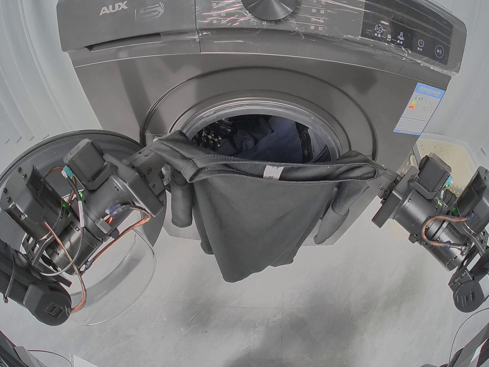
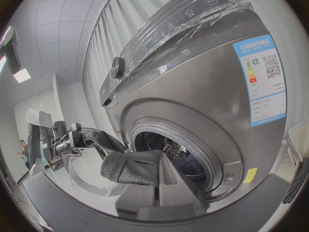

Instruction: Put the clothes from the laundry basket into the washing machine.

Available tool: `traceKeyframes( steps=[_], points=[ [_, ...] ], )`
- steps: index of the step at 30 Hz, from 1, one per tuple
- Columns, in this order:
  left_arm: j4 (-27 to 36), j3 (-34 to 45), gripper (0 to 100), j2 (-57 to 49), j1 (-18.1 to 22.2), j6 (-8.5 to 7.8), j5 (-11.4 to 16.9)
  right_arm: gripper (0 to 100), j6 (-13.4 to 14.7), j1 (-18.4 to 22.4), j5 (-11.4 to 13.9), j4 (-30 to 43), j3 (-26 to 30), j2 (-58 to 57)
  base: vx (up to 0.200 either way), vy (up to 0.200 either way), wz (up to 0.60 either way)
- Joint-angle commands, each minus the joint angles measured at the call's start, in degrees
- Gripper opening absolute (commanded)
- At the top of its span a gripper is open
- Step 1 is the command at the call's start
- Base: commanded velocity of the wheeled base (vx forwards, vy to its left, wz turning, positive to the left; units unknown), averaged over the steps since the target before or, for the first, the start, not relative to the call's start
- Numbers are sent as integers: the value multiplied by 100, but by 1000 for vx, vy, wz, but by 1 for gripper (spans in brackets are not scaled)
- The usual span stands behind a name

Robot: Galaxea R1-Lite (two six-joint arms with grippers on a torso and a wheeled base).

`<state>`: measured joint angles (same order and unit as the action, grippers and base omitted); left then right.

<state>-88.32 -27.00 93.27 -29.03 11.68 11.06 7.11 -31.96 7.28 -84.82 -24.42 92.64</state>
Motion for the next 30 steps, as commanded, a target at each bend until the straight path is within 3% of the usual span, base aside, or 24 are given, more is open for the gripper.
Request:
traceKeyframes(
  steps=[1, 7, 12, 20, 30],
  points=[
    [-10, -121, 0, 148, 2, 19, 142, 0, 1, -38, -60, 10, -46, -18, 0, 0, 0],
    [-27, 55, 0, 271, -33, 1, 195, 0, 19, -56, -86, -8, 42, 176, 0, 0, 0],
    [-27, 134, 0, 359, -24, 1, 248, 0, 19, -135, -403, -61, 7, 343, 0, 0, 0],
    [-27, 151, 0, 534, -297, -43, 362, 0, 63, -425, -526, -105, 78, 536, 0, 0, 0],
    [-36, 160, 0, 526, -332, -52, 345, 0, 72, -451, -561, -105, 51, 545, 0, 0, 0]
  ],
)
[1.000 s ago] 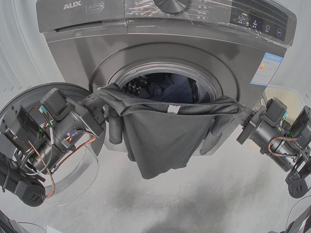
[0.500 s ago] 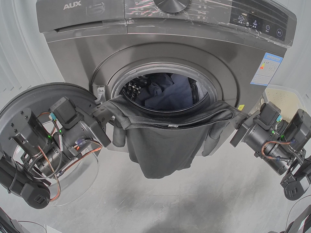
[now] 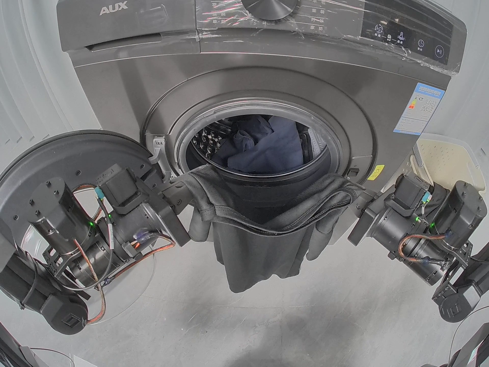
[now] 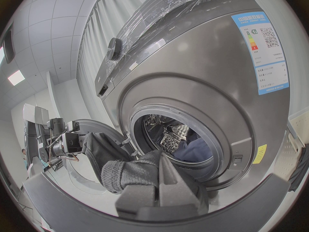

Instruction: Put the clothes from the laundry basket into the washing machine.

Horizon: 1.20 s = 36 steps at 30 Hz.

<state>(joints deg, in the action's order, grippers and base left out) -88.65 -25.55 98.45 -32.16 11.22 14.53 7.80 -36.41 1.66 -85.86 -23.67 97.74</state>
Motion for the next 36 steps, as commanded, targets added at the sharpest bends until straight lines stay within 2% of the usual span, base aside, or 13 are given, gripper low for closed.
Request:
traceKeyframes(
  steps=[1, 9, 14, 21, 22, 27, 32, 36],
  points=[
    [-3, 15, 0, -10, -18, -5, -3, 0, 2, -6, 1, -1, -41, 34, 0, 0, 0],
    [-3, -46, 0, -45, -106, 30, -12, 0, 2, -15, -8, 8, 12, 69, 0, 0, 0],
    [-3, -257, 0, -10, -177, 56, -47, 0, 11, -296, -254, -89, 126, 509, 0, 0, 0],
    [-3, -372, 0, -37, -177, 56, -56, 0, 11, -577, -271, -274, 223, 1045, 0, 0, 0],
    [-3, -380, 0, -37, -177, 56, -56, 100, 11, -630, -262, -274, 214, 1089, 0, 0, 0],
    [-3, -433, 0, -54, -177, 47, -56, 100, -7, -964, -271, -274, 416, 1309, 0, 0, 0],
    [-3, -486, 0, -107, -185, 47, -56, 100, -51, -947, -219, -274, 944, 1432, 0, 0, 0],
    [-3, -468, 0, -177, -265, 65, -56, 100, -77, -885, -227, -274, 952, 1669, 0, 0, 0]
  ],
)
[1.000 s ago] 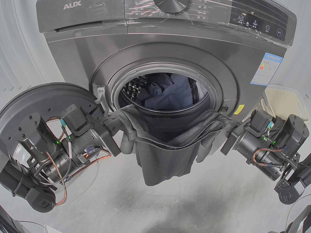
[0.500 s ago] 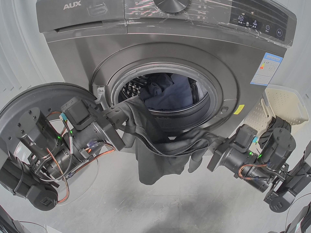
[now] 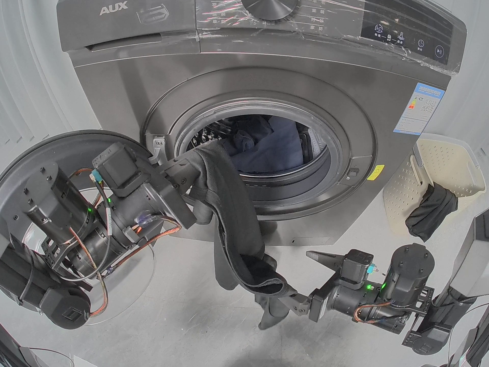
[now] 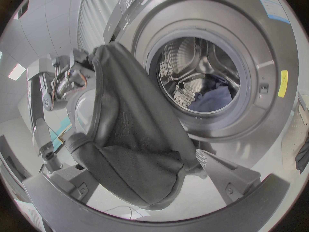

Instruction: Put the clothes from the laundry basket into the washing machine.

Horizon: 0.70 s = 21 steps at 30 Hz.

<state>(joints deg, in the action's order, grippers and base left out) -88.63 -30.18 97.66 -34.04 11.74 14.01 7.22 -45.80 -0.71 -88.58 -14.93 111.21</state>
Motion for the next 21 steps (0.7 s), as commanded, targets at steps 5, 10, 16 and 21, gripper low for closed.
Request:
traceKeyframes(
  steps=[5, 10, 16, 21],
  points=[
    [-6, 127, 0, -203, -270, 21, 23, 100, -36, 238, 9, -2, -686, 761, 0, 0, 0],
    [-6, 259, 0, -326, -402, 13, 58, 100, -142, 344, 18, -2, -1381, 1218, 0, 0, 0],
    [-6, 320, 0, -362, -560, 4, 67, 100, -186, 379, 27, 7, -2110, 1711, 0, 0, 0],
    [-6, 329, 0, -370, -560, 4, 67, 100, -194, 484, 36, 7, -2567, 2071, 0, 0, 0]
  ],
)
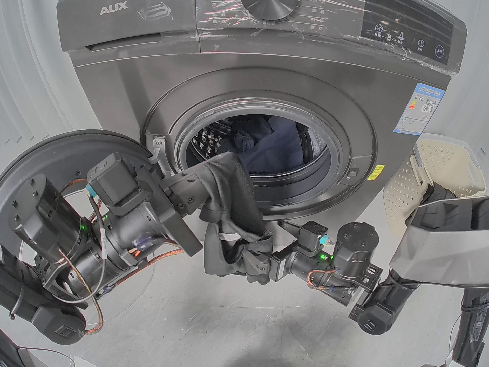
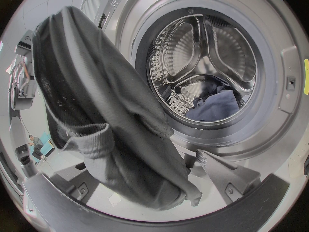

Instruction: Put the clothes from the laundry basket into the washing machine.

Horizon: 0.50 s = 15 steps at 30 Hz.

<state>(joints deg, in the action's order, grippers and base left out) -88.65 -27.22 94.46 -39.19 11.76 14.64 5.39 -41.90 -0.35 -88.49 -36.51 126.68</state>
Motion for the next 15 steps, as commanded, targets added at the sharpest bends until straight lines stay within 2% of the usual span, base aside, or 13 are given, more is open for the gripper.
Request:
traceKeyframes(
  steps=[1, 5, 14, 15],
  points=[
    [-3, 33, 0, -51, -53, 1, 4, 100, -11, 94, 9, -1, -427, 541, 0, 0, 0],
    [-3, 33, 0, -60, -62, 1, 4, 100, -11, 112, 141, -1, -814, 761, 0, 0, 0],
    [-3, 24, 0, -165, -53, 19, 12, 100, -3, 103, 167, -10, -1200, 1051, 0, 0, 0],
    [-3, 24, 0, -165, -53, 19, 4, 0, -3, 103, 167, -19, -1218, 1051, 0, 0, 0]
  ],
)
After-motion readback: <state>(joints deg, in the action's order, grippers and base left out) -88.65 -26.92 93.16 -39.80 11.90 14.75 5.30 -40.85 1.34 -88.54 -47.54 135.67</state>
